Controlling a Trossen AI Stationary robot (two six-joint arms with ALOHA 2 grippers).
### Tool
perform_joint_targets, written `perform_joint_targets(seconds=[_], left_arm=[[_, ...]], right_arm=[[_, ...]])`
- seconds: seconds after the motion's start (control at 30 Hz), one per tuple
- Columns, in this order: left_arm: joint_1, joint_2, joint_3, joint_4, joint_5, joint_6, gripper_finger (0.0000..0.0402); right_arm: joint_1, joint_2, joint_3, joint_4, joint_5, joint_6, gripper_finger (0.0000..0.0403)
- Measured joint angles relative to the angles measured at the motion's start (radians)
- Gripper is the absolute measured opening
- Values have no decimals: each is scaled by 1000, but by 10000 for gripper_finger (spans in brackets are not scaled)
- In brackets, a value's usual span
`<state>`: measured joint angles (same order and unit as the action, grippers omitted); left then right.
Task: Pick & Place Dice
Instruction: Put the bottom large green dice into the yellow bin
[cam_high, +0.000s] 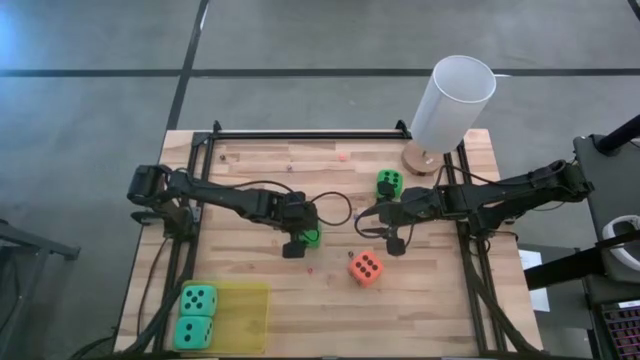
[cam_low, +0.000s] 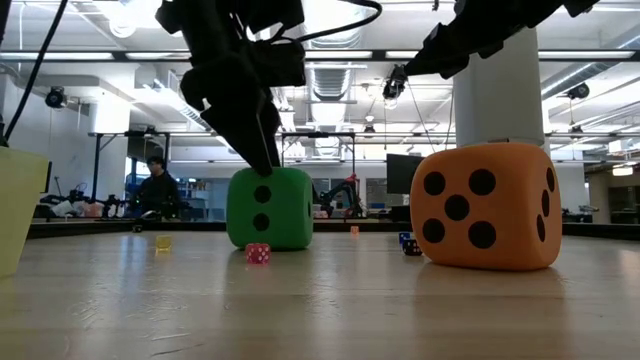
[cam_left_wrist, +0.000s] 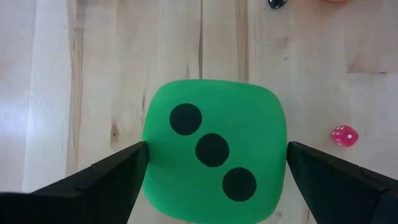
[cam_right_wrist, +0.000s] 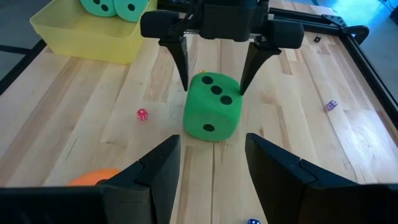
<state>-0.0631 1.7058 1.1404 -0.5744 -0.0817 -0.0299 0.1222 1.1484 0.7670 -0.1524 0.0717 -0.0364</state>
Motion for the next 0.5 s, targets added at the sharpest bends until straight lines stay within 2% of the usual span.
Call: perform_joint_targets(seconds=[0.5], left_arm=[[-38, 0, 32, -20, 23, -20, 388]], right_arm=[[0, 0, 0, 0, 0, -1, 180]])
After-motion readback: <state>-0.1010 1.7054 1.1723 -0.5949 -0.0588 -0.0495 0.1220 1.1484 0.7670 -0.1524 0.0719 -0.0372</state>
